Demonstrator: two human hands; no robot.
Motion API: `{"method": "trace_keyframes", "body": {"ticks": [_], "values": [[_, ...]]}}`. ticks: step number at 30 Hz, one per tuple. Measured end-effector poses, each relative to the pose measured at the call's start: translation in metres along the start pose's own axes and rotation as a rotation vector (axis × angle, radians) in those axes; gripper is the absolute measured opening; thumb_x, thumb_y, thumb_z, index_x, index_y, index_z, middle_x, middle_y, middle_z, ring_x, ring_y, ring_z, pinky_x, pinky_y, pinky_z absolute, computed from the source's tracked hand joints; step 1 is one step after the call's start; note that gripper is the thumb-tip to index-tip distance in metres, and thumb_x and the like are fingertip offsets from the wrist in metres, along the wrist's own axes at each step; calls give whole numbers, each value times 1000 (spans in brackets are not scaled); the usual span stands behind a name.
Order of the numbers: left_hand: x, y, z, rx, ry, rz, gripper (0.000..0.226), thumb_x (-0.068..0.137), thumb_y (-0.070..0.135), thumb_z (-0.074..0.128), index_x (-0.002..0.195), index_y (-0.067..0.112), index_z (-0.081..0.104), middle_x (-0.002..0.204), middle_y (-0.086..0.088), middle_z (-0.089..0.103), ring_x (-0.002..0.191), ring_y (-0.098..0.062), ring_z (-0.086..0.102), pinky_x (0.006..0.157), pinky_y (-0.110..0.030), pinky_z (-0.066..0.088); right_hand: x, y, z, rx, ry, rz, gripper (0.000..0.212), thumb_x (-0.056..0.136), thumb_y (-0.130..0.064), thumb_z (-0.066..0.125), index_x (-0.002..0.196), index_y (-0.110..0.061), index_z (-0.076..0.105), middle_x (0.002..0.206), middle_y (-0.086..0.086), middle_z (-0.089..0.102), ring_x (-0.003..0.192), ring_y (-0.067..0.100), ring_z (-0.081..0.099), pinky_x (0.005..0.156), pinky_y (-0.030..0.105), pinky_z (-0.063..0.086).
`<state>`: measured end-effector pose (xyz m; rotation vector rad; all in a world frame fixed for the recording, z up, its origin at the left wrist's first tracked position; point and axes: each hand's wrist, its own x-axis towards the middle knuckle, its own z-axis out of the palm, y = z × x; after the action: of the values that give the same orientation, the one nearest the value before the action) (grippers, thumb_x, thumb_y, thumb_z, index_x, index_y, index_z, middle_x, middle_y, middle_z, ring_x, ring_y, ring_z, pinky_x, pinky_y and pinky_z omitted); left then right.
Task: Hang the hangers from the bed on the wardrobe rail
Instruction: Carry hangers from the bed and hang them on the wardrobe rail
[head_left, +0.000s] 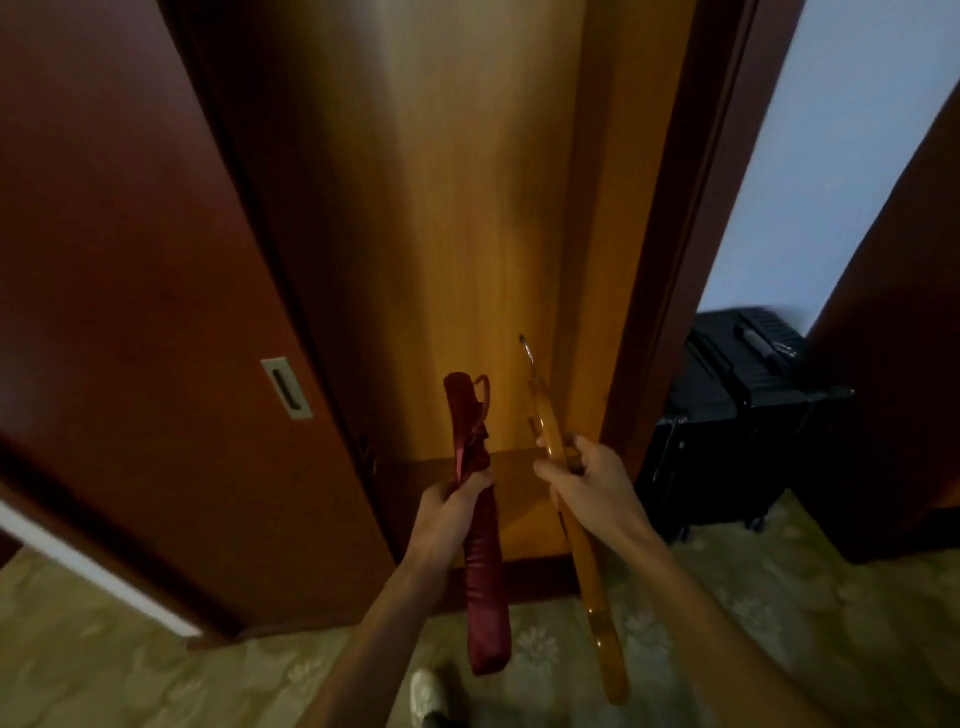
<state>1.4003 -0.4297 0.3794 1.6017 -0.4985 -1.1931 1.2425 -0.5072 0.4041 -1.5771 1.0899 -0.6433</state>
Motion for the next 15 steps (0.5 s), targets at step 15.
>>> {"method": "trace_keyframes", "body": {"ticks": [15], "values": [[248,276,21,142,-322,235,45,80,54,73,106,17,75,84,2,76,79,-17,72,74,-33,53,252,-165,-36,84,351,-134,20,94,-24,67,113,-21,68,73,-9,69,67,7,66,62,21,46]]}}
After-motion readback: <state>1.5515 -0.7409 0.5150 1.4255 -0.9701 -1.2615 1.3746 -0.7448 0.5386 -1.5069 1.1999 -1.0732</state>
